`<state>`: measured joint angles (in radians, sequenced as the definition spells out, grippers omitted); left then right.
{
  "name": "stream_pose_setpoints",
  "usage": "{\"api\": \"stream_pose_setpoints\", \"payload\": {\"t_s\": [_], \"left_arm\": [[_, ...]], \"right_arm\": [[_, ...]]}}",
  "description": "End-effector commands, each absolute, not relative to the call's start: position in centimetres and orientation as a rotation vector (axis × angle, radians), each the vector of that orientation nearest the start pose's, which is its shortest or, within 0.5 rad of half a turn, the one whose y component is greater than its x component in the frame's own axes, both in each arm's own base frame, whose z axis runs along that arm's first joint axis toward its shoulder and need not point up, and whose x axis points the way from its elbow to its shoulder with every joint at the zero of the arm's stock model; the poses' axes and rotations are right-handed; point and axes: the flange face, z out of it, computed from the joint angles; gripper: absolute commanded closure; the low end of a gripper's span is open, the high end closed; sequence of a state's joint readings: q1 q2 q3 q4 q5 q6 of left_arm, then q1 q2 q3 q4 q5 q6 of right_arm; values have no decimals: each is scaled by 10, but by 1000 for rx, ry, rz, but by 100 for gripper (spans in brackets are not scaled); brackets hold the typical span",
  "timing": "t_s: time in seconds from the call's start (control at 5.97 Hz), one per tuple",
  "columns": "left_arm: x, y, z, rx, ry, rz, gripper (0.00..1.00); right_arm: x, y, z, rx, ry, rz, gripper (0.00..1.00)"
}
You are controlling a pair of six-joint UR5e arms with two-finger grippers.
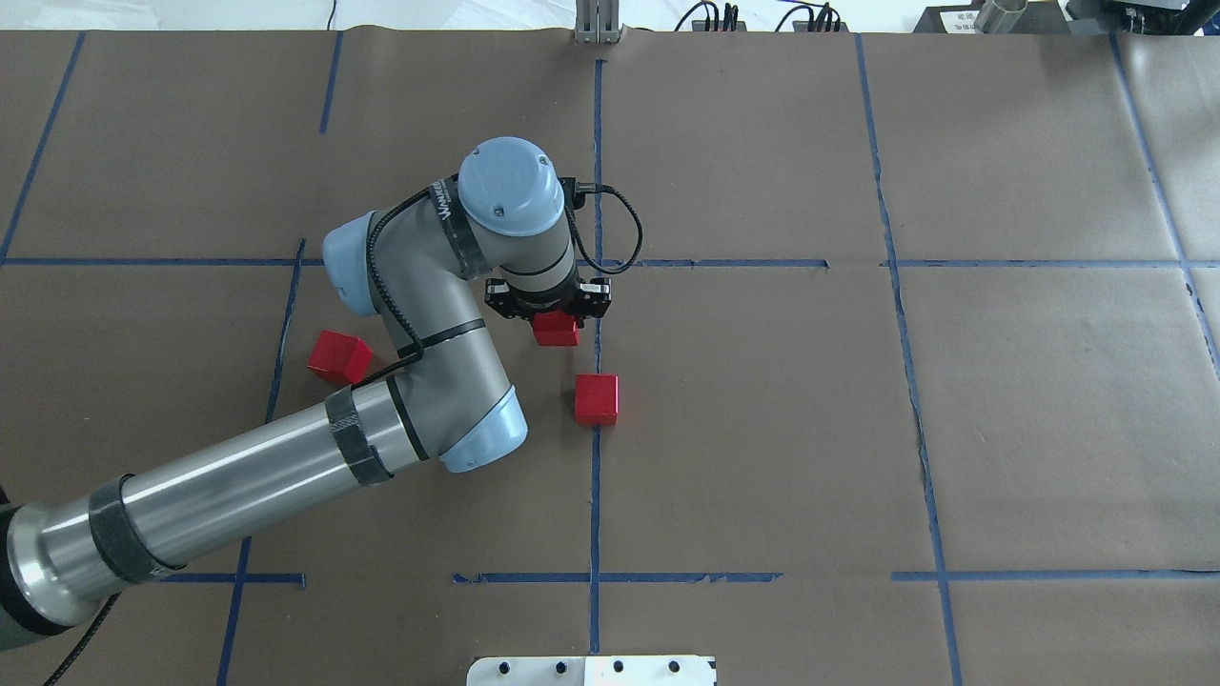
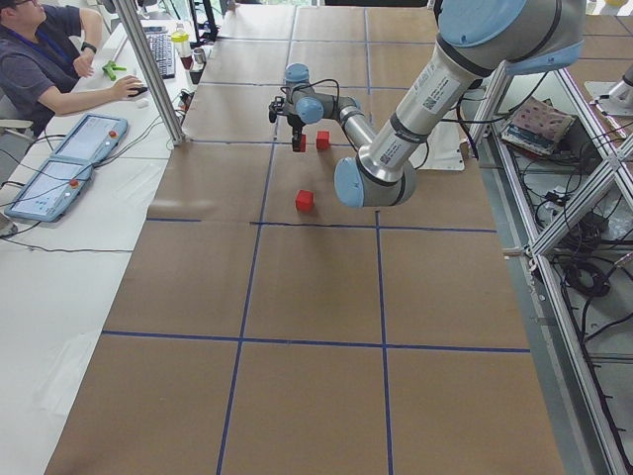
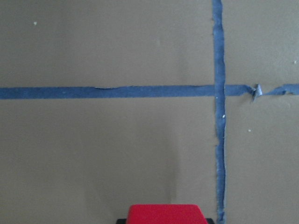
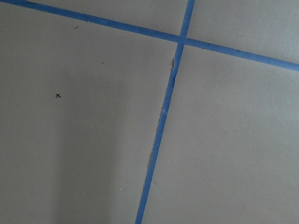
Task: Form red blocks into L shape at center
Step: 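Carry the cube with the left gripper to just beyond the placed cube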
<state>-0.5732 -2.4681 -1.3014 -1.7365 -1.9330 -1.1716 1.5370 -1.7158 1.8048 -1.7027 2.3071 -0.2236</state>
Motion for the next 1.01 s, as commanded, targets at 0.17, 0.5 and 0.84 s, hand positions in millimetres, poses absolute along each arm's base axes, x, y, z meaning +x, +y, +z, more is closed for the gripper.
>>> {"api": "stream_pose_setpoints", "payload": {"t_s": [0.17, 0.5, 0.84], "left_arm": [[643, -487, 176, 25, 848, -9, 93], [652, -476, 174, 0, 815, -1, 92], [652, -476, 174, 0, 815, -1, 91]], "right_arm": [[52, -426, 629, 26, -739, -235, 0], [52, -426, 629, 26, -739, -235, 0], [52, -426, 629, 25, -739, -232, 0]]}}
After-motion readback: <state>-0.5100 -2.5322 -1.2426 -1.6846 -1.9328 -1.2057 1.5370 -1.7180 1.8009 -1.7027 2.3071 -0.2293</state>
